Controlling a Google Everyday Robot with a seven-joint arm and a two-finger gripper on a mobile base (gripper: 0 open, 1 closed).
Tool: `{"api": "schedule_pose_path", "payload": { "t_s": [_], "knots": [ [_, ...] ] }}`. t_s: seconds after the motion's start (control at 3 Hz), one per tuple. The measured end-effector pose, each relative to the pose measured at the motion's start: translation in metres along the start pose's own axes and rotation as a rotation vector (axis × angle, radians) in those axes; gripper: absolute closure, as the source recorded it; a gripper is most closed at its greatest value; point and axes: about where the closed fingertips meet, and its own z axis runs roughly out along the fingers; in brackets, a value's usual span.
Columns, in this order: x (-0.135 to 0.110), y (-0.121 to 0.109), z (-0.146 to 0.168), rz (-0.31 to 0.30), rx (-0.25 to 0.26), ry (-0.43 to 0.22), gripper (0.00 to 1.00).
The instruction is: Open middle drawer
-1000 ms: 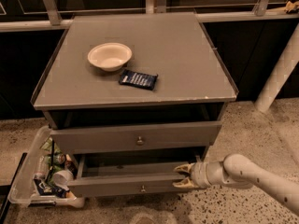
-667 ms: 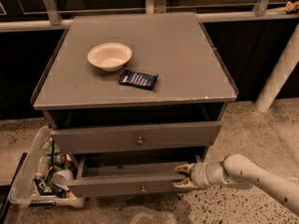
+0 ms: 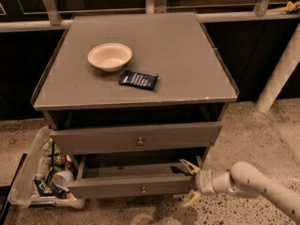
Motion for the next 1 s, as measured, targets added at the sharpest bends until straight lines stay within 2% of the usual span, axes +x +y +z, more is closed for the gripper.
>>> {"api": "schedule_pose_path", "payload": {
  "t_s": [0.33,1.0],
  "knots": [
    [0.0011,0.0181,-0.0027,-0.004,-0.011,-0.035,0.18],
    [-0.0079,0.0155,-0.0092,-0.004,-0.012,-0.036,0.65]
  ]
}}
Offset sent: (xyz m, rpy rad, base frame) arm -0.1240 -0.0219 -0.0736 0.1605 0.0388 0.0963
